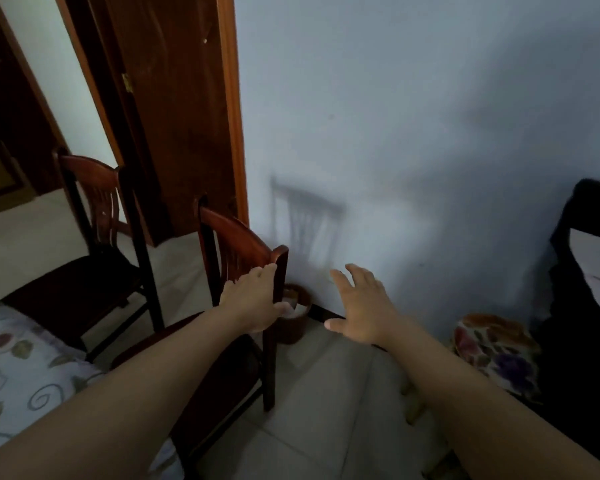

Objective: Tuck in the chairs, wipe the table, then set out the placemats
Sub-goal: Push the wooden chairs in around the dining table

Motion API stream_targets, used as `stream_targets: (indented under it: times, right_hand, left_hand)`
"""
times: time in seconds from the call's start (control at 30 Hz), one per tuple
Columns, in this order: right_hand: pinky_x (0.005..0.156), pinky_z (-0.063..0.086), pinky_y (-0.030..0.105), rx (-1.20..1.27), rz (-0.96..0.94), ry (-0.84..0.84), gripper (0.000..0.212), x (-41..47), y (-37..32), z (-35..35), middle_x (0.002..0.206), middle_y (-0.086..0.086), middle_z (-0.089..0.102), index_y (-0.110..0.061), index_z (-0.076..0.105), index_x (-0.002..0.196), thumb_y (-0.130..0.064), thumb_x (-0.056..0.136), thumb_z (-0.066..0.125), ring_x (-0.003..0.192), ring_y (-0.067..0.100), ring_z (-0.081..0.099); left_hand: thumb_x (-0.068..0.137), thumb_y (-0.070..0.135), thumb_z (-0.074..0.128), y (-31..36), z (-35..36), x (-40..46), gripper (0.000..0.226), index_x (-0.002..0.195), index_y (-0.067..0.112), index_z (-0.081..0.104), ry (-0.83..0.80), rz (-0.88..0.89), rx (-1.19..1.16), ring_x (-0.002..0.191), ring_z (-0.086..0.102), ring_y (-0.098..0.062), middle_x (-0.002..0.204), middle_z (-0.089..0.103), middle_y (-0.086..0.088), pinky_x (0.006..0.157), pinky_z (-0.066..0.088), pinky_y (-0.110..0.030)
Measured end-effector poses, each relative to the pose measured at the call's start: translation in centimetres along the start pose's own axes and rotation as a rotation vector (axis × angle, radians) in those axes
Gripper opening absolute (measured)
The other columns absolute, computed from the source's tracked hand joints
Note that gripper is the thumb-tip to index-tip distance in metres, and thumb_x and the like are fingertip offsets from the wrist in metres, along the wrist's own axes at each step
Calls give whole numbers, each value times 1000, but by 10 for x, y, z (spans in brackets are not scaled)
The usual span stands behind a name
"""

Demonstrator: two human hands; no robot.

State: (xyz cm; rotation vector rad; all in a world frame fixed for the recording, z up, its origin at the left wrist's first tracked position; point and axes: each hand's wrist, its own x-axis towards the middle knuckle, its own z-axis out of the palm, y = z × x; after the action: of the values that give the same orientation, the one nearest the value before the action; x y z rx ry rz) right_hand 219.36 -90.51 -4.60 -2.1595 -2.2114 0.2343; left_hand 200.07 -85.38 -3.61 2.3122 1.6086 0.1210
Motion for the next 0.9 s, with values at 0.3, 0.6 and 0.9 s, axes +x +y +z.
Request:
stream_targets:
  times: [0.3, 0.6, 0.9]
  right_hand:
    - [117, 12, 44, -21, -225, -66, 83, 178, 69, -20, 158, 9, 4, -23, 9, 150, -44, 88, 59, 144, 31, 4]
    - [116, 8, 46, -66, -413, -143, 85, 318, 50, -13, 158, 8, 0, -24, 5, 151, -43, 88, 59, 145, 30, 1]
    - [115, 14, 45, -126, -720, -185, 75, 412, -9, -2, 155, 10, 9, -22, 9, 149, -21, 91, 56, 142, 32, 9]
  left_hand:
    - [86, 44, 58, 28, -9, 138, 70, 142, 19, 24, 68, -275, -52, 130, 40, -26, 146, 36, -5, 106, 33, -46]
    - [83, 47, 56, -36, -12, 245, 78, 146, 21, 18, 109, -525, -100, 134, 35, -28, 150, 31, -7, 108, 30, -50]
    - [77, 50, 61, -83, -16, 281, 66, 130, 19, 37, 139, -745, -187, 122, 46, -28, 133, 46, -6, 101, 38, -49]
